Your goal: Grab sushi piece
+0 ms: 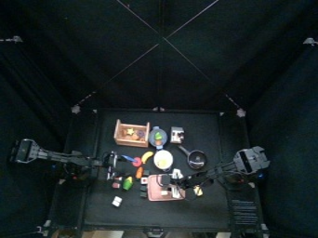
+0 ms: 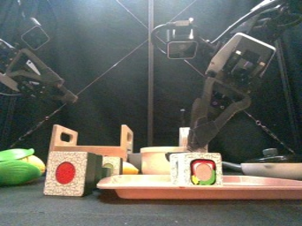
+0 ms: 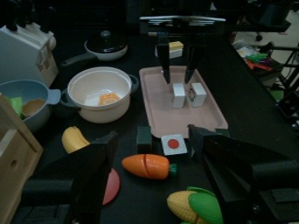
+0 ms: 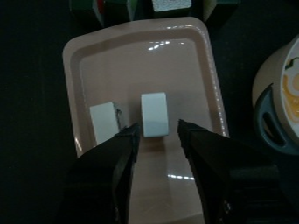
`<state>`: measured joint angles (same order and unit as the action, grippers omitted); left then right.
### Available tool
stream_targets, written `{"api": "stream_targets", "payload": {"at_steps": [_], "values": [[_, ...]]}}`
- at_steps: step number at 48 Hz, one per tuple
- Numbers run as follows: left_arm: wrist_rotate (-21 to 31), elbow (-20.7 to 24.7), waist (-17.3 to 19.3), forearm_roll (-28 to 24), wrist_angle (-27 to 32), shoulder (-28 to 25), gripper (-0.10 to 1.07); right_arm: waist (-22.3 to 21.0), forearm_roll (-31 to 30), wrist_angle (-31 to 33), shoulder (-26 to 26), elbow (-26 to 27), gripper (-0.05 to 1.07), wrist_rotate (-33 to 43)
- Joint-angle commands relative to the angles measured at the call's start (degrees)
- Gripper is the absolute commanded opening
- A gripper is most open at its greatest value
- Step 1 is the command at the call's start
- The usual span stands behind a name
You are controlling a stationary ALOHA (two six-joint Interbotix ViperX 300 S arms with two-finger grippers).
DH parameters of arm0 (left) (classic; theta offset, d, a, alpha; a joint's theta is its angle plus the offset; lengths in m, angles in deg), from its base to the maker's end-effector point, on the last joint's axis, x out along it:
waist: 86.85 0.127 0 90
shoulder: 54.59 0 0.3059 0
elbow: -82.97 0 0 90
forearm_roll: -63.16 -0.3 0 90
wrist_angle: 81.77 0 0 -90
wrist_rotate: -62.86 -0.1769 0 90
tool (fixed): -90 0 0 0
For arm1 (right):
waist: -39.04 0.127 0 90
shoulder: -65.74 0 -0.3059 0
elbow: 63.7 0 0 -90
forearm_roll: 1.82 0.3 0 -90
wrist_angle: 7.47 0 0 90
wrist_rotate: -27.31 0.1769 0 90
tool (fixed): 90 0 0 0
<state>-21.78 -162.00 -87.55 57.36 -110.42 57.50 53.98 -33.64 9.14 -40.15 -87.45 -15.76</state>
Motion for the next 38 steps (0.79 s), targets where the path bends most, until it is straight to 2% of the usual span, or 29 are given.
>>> {"api": "stream_targets", "payload": {"at_steps": [1,22,33,38], "values": [[0.0,0.53,-0.09,0.09,-0.18,-0.09,0.98,-0.18,-0.09,-0.18,0.79,1.49,0.78,-0.09],[0.0,0.53,-0.09,0.09,-0.18,-0.09,0.98,-0.35,-0.09,-0.35,-2.11,2.81,0.76,-0.09],[0.0,0.53,-0.09,0.09,-0.18,-0.09,0.98,-0.35,-0.09,-0.09,-2.02,2.81,0.62,0.0],[0.0,0.53,-0.09,0.0,-0.18,-0.09,0.98,-0.35,0.0,0.18,-1.49,2.99,0.6,0.18]]}}
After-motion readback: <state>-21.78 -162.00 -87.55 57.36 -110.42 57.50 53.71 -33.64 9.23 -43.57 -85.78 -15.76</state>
